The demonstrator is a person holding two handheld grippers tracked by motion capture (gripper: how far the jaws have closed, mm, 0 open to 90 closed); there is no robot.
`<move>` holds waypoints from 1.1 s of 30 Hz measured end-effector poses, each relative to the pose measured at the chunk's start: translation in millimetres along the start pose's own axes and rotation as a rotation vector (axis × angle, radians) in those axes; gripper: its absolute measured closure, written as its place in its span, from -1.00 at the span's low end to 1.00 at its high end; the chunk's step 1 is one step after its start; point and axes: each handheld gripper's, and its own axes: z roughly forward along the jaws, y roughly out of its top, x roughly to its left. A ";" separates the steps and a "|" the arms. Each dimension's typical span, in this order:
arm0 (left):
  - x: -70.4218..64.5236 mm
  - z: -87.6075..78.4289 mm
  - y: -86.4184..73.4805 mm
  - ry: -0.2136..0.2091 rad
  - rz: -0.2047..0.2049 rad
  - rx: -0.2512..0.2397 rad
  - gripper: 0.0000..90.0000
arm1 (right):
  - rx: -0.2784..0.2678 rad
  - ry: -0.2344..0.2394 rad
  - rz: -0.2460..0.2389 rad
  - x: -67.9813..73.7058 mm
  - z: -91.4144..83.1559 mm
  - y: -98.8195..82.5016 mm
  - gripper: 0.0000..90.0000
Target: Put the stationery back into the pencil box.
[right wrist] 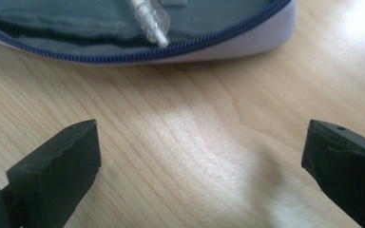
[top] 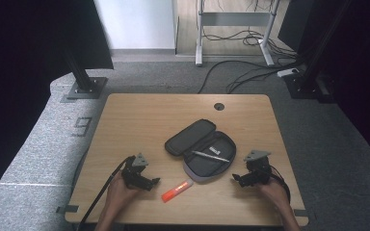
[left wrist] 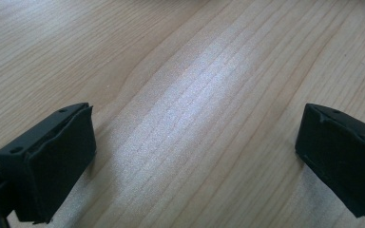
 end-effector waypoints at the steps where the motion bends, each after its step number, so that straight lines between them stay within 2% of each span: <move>1: 0.0 0.0 0.0 0.000 0.000 0.000 -1.00 | 0.000 0.000 0.000 0.0 0.0 0.0 -1.00; 2: -0.1 0.1 0.0 0.000 -0.001 0.000 -1.00 | -0.011 0.015 0.022 -0.1 4.2 -6.3 -1.00; 7: -1.6 0.2 0.2 0.010 -0.010 0.001 -1.00 | -0.061 0.038 0.071 -3.1 7.9 -14.8 -1.00; 15: -5.5 -0.2 0.6 0.008 -0.005 0.005 -1.00 | -0.060 0.034 0.070 -3.3 7.6 -15.3 -1.00; 20: -10.0 -2.6 4.0 0.032 0.013 0.009 -1.00 | -0.060 0.034 0.070 -3.3 7.6 -15.3 -1.00; 24: -13.5 -7.6 9.6 0.001 -0.001 -0.001 -1.00 | -0.061 0.033 0.070 -3.2 7.7 -15.3 -1.00; 27: -14.6 -12.6 12.9 -0.051 -0.030 -0.039 -1.00 | -0.061 0.034 0.070 -3.3 7.6 -15.3 -1.00; 29: -19.2 -16.5 17.3 -0.042 -0.007 -0.028 -1.00 | -0.061 0.034 0.069 -3.3 7.6 -15.3 -1.00; 33: -31.4 -20.7 26.7 -0.050 0.034 -0.043 -0.98 | -0.061 0.033 0.070 -3.2 7.6 -15.3 -1.00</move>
